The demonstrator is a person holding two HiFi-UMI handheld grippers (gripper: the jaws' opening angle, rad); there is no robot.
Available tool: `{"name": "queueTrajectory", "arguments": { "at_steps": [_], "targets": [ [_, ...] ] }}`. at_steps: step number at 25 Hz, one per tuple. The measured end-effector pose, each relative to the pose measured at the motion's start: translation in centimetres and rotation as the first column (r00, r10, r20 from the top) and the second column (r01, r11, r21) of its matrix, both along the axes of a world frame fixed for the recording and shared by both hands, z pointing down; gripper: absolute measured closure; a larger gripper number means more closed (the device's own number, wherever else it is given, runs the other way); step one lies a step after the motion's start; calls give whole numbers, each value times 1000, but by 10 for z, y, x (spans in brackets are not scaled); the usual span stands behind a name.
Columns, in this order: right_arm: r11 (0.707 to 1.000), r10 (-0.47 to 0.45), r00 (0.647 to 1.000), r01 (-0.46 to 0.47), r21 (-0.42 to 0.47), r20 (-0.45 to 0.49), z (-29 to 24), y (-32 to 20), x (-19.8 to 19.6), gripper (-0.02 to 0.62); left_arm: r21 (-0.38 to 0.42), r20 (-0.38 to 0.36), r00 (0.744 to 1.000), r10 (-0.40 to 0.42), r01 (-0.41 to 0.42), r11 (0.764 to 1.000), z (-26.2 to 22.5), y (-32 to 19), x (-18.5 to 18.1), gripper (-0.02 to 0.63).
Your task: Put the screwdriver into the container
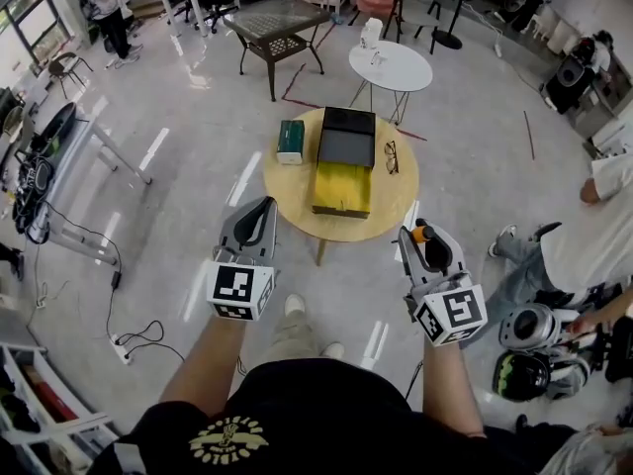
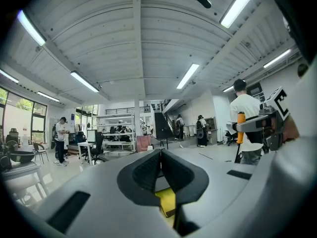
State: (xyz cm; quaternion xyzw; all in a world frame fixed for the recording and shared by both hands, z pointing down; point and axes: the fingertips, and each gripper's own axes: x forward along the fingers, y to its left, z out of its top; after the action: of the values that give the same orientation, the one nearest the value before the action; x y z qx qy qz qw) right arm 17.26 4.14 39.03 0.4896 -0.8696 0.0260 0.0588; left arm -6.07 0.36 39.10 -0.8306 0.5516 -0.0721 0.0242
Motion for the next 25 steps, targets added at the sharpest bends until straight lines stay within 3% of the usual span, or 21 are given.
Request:
{"name": "queueTrajectory", "arguments": {
  "at_steps": [25],
  "targets": [
    [998,52,999,-52,-28,8,0,-107,-17,463,-36,0,995,97,-97,995,8,-117,-3,588]
  ]
}}
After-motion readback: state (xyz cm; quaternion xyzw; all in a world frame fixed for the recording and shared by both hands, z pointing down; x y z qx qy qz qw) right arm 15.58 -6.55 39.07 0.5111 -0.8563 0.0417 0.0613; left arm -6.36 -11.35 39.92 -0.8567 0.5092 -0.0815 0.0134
